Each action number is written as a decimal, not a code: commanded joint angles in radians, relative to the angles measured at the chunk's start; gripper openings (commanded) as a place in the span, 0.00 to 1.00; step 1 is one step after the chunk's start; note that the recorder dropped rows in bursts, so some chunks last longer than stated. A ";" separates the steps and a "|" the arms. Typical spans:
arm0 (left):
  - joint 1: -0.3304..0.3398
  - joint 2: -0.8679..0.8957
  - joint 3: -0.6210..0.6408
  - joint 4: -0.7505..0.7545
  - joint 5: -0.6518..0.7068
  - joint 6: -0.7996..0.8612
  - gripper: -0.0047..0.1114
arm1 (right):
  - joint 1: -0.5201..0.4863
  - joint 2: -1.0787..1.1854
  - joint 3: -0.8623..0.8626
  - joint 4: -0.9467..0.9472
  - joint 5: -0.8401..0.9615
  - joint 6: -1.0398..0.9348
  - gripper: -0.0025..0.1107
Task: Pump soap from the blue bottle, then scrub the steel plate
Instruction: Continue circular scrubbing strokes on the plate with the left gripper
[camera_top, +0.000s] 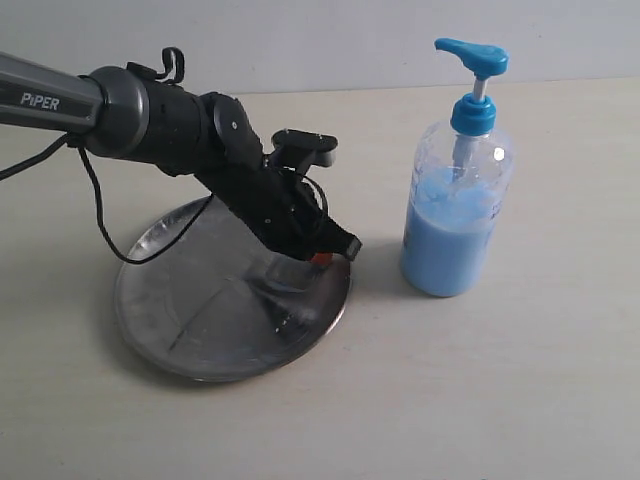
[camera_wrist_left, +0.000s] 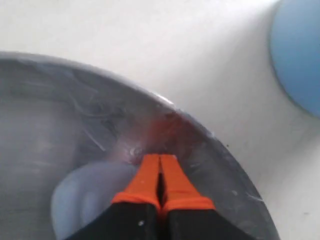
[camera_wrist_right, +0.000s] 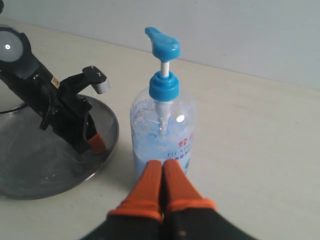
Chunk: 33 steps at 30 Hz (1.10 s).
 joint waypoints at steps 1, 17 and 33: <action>-0.001 0.033 0.019 0.176 0.006 -0.040 0.04 | 0.001 -0.003 0.007 0.003 -0.016 -0.004 0.02; -0.001 0.033 0.019 0.445 0.176 -0.180 0.04 | 0.001 -0.003 0.007 0.001 -0.016 -0.004 0.02; -0.001 0.033 0.019 0.100 0.313 -0.073 0.04 | 0.001 -0.003 0.007 0.001 -0.016 -0.004 0.02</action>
